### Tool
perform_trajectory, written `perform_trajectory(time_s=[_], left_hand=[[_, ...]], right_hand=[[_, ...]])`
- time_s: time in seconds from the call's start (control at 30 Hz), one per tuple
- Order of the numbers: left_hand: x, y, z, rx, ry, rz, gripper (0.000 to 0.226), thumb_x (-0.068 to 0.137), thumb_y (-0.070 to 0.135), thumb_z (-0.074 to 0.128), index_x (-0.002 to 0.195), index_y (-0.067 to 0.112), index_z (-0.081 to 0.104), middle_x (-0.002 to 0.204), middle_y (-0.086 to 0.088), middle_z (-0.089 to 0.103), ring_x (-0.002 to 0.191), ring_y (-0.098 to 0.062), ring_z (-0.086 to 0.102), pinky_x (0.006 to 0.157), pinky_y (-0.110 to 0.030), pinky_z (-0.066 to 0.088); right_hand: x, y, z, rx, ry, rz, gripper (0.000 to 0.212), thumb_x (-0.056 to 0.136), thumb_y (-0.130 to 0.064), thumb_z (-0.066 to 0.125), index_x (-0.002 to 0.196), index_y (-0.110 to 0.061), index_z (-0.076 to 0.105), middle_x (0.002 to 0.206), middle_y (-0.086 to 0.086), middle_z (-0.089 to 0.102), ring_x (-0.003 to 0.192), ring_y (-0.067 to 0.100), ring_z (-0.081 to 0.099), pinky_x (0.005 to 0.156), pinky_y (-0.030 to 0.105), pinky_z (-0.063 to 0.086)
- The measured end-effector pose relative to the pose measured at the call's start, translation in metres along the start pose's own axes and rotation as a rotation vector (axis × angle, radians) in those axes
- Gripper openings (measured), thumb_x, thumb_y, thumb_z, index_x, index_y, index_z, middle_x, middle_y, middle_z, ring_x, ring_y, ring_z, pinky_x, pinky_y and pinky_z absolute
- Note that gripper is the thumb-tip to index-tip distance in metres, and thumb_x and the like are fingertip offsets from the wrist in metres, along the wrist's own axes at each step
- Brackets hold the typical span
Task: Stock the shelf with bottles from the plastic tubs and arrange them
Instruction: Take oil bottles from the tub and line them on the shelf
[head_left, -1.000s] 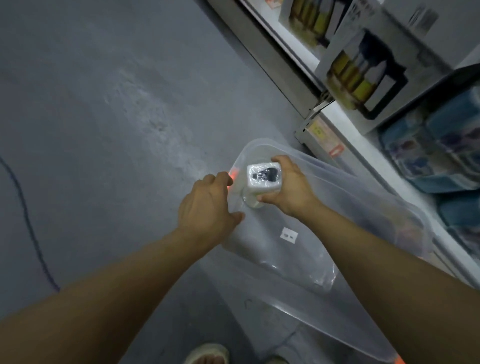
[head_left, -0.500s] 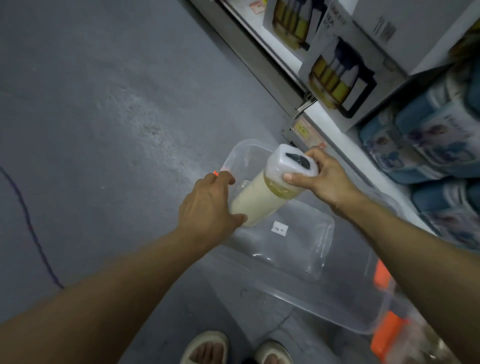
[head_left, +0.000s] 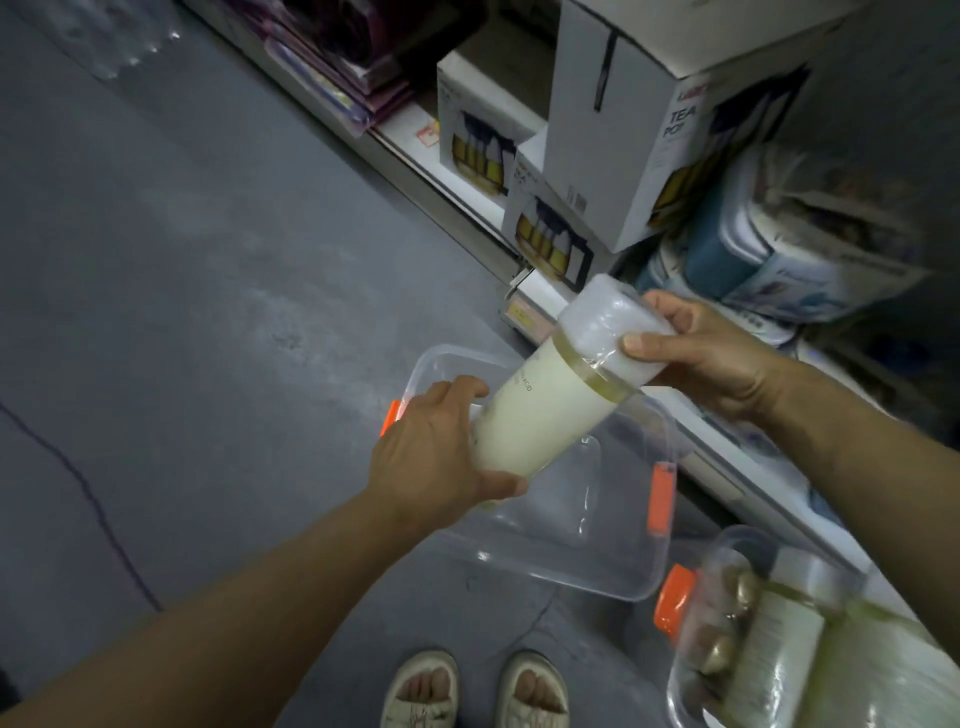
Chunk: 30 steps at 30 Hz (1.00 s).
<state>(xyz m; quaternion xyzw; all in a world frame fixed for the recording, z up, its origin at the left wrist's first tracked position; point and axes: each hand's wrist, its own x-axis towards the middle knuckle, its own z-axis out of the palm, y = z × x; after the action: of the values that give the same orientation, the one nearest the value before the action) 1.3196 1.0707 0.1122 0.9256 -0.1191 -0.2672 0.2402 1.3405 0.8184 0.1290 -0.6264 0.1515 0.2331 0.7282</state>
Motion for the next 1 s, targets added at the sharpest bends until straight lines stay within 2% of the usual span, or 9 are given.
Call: perform_trajectory(time_s=[0.13, 0.2, 0.27, 0.37, 0.5, 0.67, 0.8, 0.9, 1.0], left_hand=[[-0.009, 0.024, -0.017, -0.1, -0.031, 0.034, 0.075, 0.059, 0.05, 0.084, 0.117, 0.028, 0.043, 0.121, 0.009, 0.056, 0.104, -0.015, 0.055, 0.087, -0.036, 0.051], [-0.01, 0.035, -0.024, -0.194, -0.08, 0.041, 0.07, 0.062, 0.043, 0.085, 0.111, 0.028, 0.039, 0.116, 0.009, 0.054, 0.101, -0.013, 0.054, 0.08, -0.03, 0.05], [-0.01, 0.045, -0.03, -0.243, -0.16, 0.058, 0.072, 0.063, 0.039, 0.085, 0.116, 0.029, 0.038, 0.119, 0.01, 0.052, 0.103, -0.012, 0.052, 0.079, -0.025, 0.046], [-0.014, 0.06, -0.037, -0.256, -0.267, 0.085, 0.084, 0.063, 0.035, 0.086, 0.131, 0.029, 0.037, 0.126, 0.01, 0.051, 0.109, -0.013, 0.049, 0.088, -0.031, 0.05], [-0.024, 0.078, -0.04, -0.176, -0.189, 0.116, 0.079, 0.056, 0.042, 0.088, 0.117, 0.032, 0.038, 0.108, 0.014, 0.051, 0.101, -0.013, 0.053, 0.085, -0.038, 0.053], [-0.038, 0.102, -0.034, 0.029, 0.02, 0.072, 0.076, 0.054, 0.055, 0.082, 0.102, 0.029, 0.031, 0.103, 0.008, 0.05, 0.092, -0.014, 0.05, 0.068, -0.031, 0.041], [-0.045, 0.117, -0.026, 0.209, 0.084, 0.142, 0.088, 0.054, 0.059, 0.079, 0.119, 0.024, 0.033, 0.107, 0.003, 0.049, 0.1, -0.017, 0.05, 0.068, -0.031, 0.036], [-0.051, 0.127, -0.021, 0.226, 0.028, 0.198, 0.085, 0.052, 0.056, 0.082, 0.113, 0.024, 0.033, 0.108, 0.004, 0.045, 0.103, -0.017, 0.047, 0.07, -0.032, 0.039], [-0.051, 0.136, -0.018, 0.044, -0.132, 0.224, 0.086, 0.048, 0.047, 0.088, 0.112, 0.026, 0.035, 0.111, 0.008, 0.044, 0.104, -0.014, 0.046, 0.081, -0.036, 0.047]], right_hand=[[-0.026, -0.019, -0.007, 0.055, 0.014, -0.005, 0.086, 0.022, -0.039, 0.096, 0.095, -0.014, 0.057, 0.085, 0.002, 0.068, 0.075, 0.014, 0.068, 0.064, 0.025, 0.057], [-0.04, -0.029, -0.01, 0.095, -0.011, -0.007, 0.087, 0.025, -0.036, 0.096, 0.1, -0.014, 0.058, 0.087, 0.001, 0.07, 0.079, 0.014, 0.069, 0.065, 0.024, 0.057], [-0.053, -0.036, -0.013, 0.133, -0.037, -0.01, 0.091, 0.029, -0.033, 0.096, 0.108, -0.013, 0.057, 0.092, 0.003, 0.07, 0.083, 0.015, 0.069, 0.068, 0.025, 0.057], [-0.069, -0.041, -0.017, 0.206, -0.068, -0.006, 0.1, 0.034, -0.028, 0.096, 0.122, -0.009, 0.05, 0.105, 0.009, 0.064, 0.092, 0.018, 0.067, 0.076, 0.029, 0.058], [-0.087, -0.039, -0.012, 0.369, -0.047, -0.059, 0.095, 0.042, -0.024, 0.095, 0.124, -0.009, 0.051, 0.111, 0.011, 0.061, 0.099, 0.02, 0.065, 0.083, 0.032, 0.056], [-0.117, -0.02, 0.015, 0.472, 0.088, -0.093, 0.106, 0.042, -0.034, 0.095, 0.134, -0.019, 0.044, 0.116, 0.006, 0.065, 0.104, 0.021, 0.065, 0.084, 0.037, 0.055], [-0.131, -0.011, 0.036, 0.326, 0.395, -0.059, 0.106, 0.039, -0.029, 0.095, 0.131, -0.017, 0.044, 0.113, 0.005, 0.068, 0.099, 0.021, 0.068, 0.076, 0.037, 0.058], [-0.146, -0.007, 0.033, 0.301, 0.546, -0.061, 0.094, 0.043, -0.022, 0.088, 0.128, -0.011, 0.05, 0.108, 0.006, 0.069, 0.093, 0.02, 0.07, 0.073, 0.037, 0.058], [-0.167, -0.002, 0.023, 0.323, 0.584, -0.072, 0.089, 0.039, -0.014, 0.091, 0.12, -0.008, 0.056, 0.102, 0.006, 0.071, 0.091, 0.02, 0.07, 0.07, 0.036, 0.057]])
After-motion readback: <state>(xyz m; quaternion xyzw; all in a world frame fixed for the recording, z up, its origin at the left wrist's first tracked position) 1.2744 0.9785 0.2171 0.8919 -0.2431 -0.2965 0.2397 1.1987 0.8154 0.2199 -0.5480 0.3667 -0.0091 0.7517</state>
